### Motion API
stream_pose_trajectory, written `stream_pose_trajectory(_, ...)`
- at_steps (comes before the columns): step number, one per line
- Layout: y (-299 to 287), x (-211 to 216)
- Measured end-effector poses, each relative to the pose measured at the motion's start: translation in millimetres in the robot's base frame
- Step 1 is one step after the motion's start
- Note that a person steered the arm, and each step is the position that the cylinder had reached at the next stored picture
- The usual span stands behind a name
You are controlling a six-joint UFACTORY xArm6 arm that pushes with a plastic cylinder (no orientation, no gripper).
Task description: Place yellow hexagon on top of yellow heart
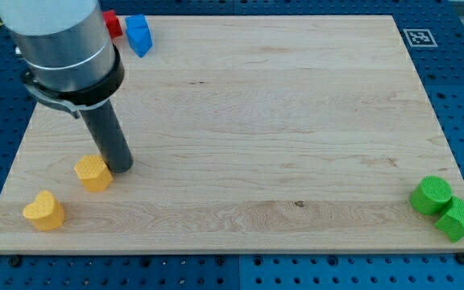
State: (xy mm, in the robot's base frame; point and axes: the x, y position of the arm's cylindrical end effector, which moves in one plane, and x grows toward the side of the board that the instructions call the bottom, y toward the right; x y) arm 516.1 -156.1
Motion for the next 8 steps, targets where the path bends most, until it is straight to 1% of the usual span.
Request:
stream_pose_trajectory(5,-20,2)
stream_pose_trajectory(6,-22,13)
stream_pose_trajectory(8,-29,13)
